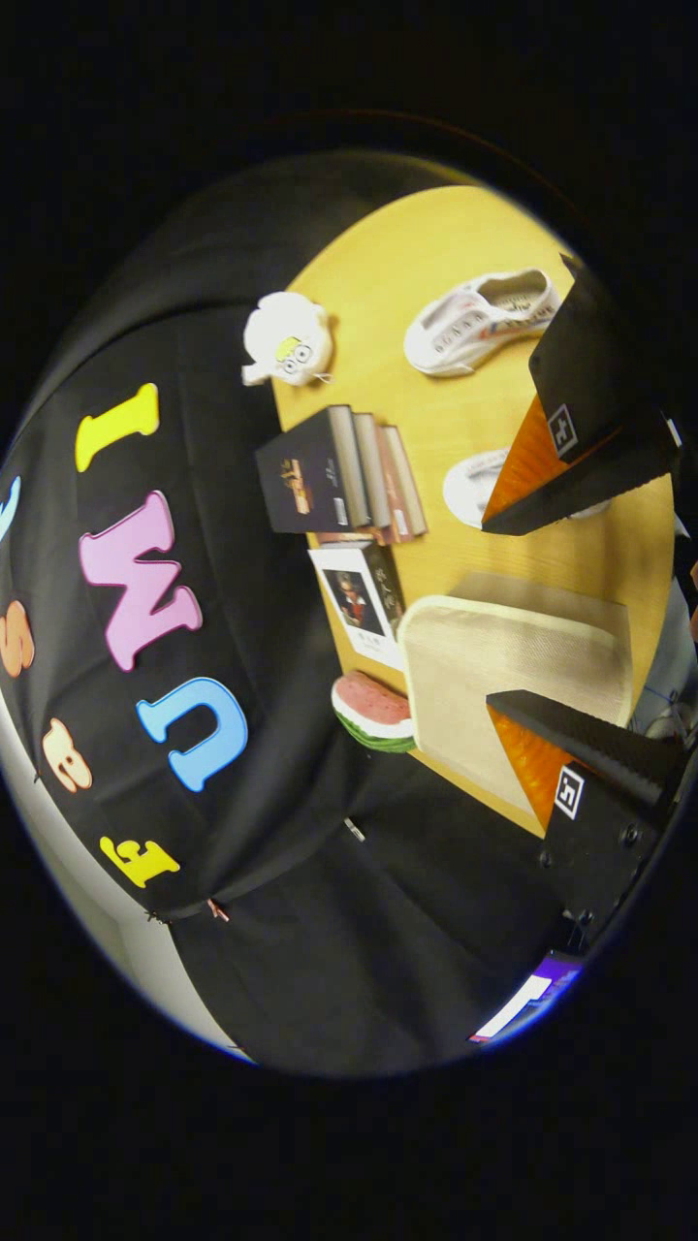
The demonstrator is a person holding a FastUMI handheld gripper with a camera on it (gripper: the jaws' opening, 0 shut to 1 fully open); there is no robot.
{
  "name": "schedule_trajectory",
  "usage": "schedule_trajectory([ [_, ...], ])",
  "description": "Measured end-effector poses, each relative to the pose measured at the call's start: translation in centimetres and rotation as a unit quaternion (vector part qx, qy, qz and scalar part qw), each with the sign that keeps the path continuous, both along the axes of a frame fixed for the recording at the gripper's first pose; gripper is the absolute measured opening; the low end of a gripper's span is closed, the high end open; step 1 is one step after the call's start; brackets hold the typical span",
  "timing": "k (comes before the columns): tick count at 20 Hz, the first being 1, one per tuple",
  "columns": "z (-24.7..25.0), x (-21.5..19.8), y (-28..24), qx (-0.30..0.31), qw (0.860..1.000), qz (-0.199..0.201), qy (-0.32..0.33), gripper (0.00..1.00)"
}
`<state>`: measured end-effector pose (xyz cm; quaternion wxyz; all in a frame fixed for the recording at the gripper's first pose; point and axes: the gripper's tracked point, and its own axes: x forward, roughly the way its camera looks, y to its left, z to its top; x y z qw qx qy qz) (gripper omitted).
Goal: Open the storage box then place both shoes into the box .Put the left shoe in first, then the right shoe, with the right side of both shoes facing outward in a uniform manner.
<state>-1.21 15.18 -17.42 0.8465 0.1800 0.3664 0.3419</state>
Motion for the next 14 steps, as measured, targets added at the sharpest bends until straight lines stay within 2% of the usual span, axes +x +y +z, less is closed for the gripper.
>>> schedule_trajectory([
  [3, -2.8, -1.9, 1.5, 0.049, 0.993, 0.033, 0.103, 0.98],
  [5, -4.3, -2.6, 2.6, 0.077, 0.985, 0.050, 0.147, 0.98],
  [9, -6.3, -4.4, 4.2, 0.124, 0.963, 0.077, 0.225, 0.98],
  [12, -6.8, -4.6, 4.8, 0.152, 0.944, 0.075, 0.282, 0.96],
  [13, -6.4, -4.6, 5.1, 0.167, 0.937, 0.072, 0.298, 0.94],
  [14, -6.1, -4.8, 5.3, 0.171, 0.933, 0.070, 0.310, 0.86],
])
